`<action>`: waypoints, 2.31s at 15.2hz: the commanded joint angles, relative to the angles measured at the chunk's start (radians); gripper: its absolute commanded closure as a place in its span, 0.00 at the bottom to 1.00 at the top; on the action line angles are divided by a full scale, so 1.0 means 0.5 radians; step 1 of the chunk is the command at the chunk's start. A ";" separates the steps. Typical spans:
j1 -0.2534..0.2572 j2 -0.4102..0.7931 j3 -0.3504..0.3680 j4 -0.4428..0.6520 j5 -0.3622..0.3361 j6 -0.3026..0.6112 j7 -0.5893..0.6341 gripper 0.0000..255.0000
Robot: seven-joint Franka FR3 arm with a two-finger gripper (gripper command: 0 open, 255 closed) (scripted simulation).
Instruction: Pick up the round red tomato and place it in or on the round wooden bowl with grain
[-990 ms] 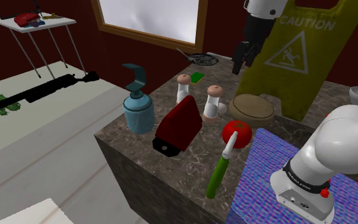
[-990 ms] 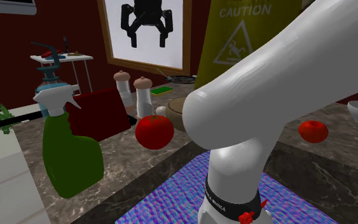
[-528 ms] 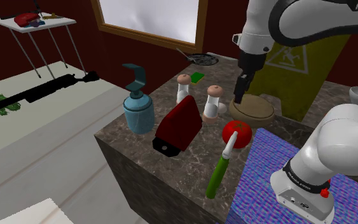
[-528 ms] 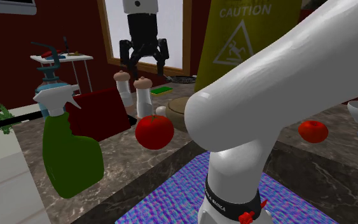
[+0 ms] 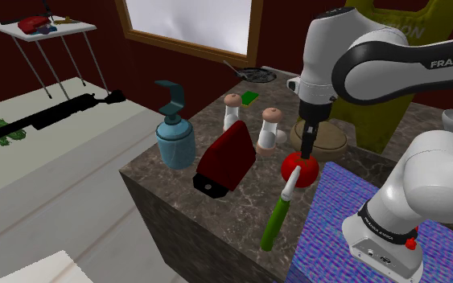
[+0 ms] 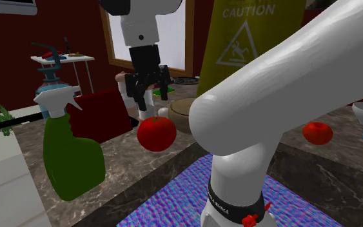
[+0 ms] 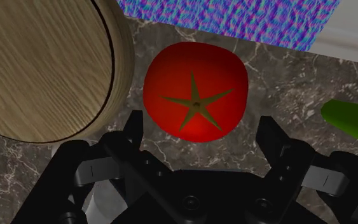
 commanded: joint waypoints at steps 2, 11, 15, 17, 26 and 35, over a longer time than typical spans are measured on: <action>0.003 0.012 0.004 -0.072 0.003 0.081 -0.003 0.00; 0.004 0.024 0.008 -0.135 0.006 0.157 -0.003 0.00; 0.004 0.024 0.008 -0.135 0.006 0.157 -0.003 1.00; 0.004 0.024 0.008 -0.135 0.006 0.157 -0.003 1.00; 0.002 -0.017 -0.002 -0.048 -0.001 0.029 -0.007 1.00; -0.005 -0.067 -0.022 0.169 -0.017 -0.236 -0.016 1.00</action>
